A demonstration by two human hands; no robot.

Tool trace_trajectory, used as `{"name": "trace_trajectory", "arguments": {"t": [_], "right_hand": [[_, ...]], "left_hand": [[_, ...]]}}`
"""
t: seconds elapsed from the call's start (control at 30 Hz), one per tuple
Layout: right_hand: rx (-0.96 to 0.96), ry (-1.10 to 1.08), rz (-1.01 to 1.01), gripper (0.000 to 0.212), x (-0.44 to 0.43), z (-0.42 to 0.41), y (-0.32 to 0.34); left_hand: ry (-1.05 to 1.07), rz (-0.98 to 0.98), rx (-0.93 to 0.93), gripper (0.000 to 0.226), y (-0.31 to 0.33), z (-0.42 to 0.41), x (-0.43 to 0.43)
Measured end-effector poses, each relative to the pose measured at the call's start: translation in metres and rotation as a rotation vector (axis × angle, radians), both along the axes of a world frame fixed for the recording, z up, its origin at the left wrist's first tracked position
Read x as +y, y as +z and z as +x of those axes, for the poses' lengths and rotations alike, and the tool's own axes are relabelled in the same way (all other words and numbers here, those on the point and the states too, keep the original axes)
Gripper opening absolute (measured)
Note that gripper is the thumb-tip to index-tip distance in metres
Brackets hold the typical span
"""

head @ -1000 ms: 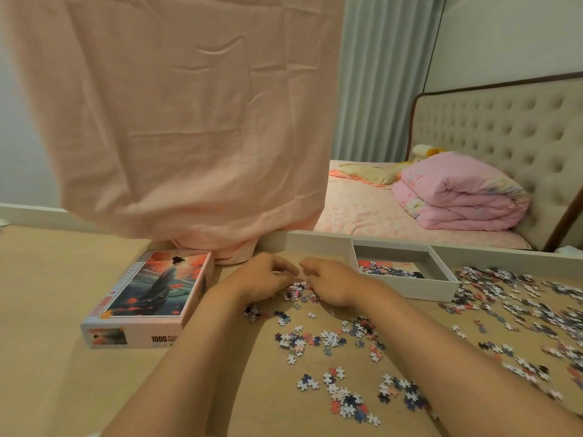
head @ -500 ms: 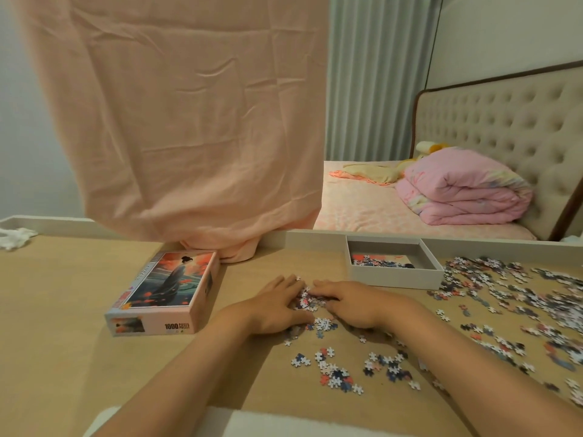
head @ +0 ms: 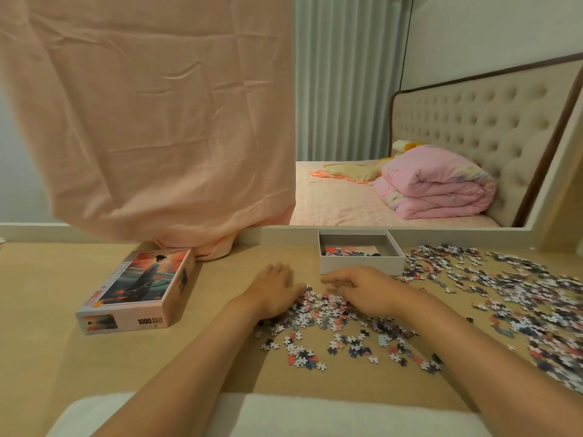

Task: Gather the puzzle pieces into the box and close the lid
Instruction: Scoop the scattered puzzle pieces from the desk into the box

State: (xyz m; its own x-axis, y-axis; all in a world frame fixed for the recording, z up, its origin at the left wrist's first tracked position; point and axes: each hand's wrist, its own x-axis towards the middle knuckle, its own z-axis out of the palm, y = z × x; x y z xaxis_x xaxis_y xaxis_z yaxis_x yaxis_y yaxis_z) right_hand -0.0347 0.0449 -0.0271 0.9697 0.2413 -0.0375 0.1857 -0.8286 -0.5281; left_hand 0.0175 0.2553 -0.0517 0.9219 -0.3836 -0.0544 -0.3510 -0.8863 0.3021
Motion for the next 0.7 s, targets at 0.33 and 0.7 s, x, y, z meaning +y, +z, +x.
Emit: {"name": "trace_trajectory", "arguments": {"t": [0.33,0.7], "right_hand": [[0.059,0.133,-0.187,0.076,0.028,0.001,0.0],[-0.019,0.131,-0.255,0.051,0.011,-0.009,0.004]], "left_hand": [[-0.187,-0.032,0.181,0.096,0.008,-0.035,0.034],[-0.228,0.021,0.07,0.091,-0.01,-0.039,0.001]]}}
